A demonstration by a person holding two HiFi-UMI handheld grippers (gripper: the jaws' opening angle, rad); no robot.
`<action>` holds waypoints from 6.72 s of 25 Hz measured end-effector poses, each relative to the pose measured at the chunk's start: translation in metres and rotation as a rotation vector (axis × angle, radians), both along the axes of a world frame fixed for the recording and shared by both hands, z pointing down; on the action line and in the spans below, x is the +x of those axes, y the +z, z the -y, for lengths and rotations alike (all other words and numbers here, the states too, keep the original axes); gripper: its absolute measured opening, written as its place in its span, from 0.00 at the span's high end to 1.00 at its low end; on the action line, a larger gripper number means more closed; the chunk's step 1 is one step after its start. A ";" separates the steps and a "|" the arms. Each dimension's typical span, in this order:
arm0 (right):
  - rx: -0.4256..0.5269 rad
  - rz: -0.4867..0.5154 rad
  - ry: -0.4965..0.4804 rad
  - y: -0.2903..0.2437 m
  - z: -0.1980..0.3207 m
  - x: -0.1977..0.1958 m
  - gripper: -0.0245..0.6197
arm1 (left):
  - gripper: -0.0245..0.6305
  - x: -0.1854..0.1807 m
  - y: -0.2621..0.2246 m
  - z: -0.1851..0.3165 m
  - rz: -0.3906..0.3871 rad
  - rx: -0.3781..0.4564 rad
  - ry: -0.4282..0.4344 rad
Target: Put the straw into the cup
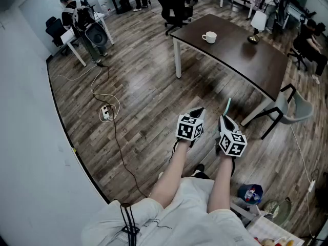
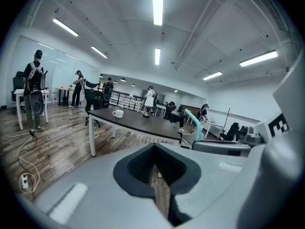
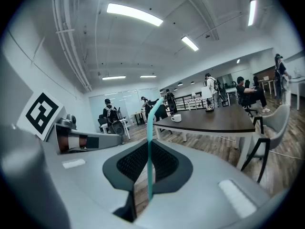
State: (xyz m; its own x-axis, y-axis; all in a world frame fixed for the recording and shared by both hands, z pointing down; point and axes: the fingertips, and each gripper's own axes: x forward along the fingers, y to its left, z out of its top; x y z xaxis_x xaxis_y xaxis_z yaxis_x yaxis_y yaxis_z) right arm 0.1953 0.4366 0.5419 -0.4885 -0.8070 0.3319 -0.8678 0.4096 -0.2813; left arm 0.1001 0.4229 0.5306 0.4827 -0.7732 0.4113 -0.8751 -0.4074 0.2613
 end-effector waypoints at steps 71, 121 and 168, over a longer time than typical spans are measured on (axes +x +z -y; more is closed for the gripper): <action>0.084 0.194 -0.113 -0.037 0.499 0.013 0.89 | 0.96 -0.045 0.001 0.457 0.009 0.004 -0.068; 0.044 0.137 0.144 -0.019 0.812 -0.104 0.89 | 0.96 -0.183 0.057 0.774 -0.066 -0.111 0.154; -0.208 -0.045 -0.057 0.126 0.959 -0.165 0.87 | 0.96 -0.137 0.102 0.944 0.013 -0.151 0.262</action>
